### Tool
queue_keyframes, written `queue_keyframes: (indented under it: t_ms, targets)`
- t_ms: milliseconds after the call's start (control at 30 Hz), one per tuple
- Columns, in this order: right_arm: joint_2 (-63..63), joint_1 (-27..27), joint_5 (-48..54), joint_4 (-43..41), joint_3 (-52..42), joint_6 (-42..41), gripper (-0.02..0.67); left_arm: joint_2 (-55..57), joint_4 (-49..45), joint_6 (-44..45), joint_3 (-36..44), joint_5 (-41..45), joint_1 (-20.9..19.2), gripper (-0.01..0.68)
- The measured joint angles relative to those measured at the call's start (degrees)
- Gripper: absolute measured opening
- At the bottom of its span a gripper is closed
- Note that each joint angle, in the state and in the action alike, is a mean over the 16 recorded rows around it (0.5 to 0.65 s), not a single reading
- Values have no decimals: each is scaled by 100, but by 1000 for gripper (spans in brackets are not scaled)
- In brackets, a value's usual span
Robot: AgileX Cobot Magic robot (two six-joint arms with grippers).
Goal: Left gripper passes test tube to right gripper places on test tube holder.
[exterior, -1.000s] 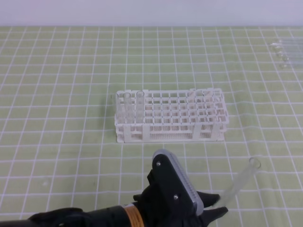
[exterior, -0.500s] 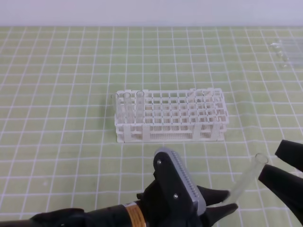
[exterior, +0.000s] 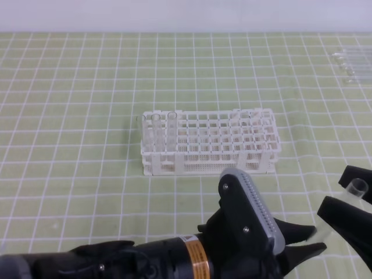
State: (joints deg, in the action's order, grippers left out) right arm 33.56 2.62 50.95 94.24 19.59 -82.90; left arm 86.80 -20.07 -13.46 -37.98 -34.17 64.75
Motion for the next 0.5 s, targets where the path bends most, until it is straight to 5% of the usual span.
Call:
queue_keyframes:
  t_ms: [500]
  targets:
    - [0, -1, -167, 2, 0, -226, 21, 56, -242, -296, -111, -103, 1, 2]
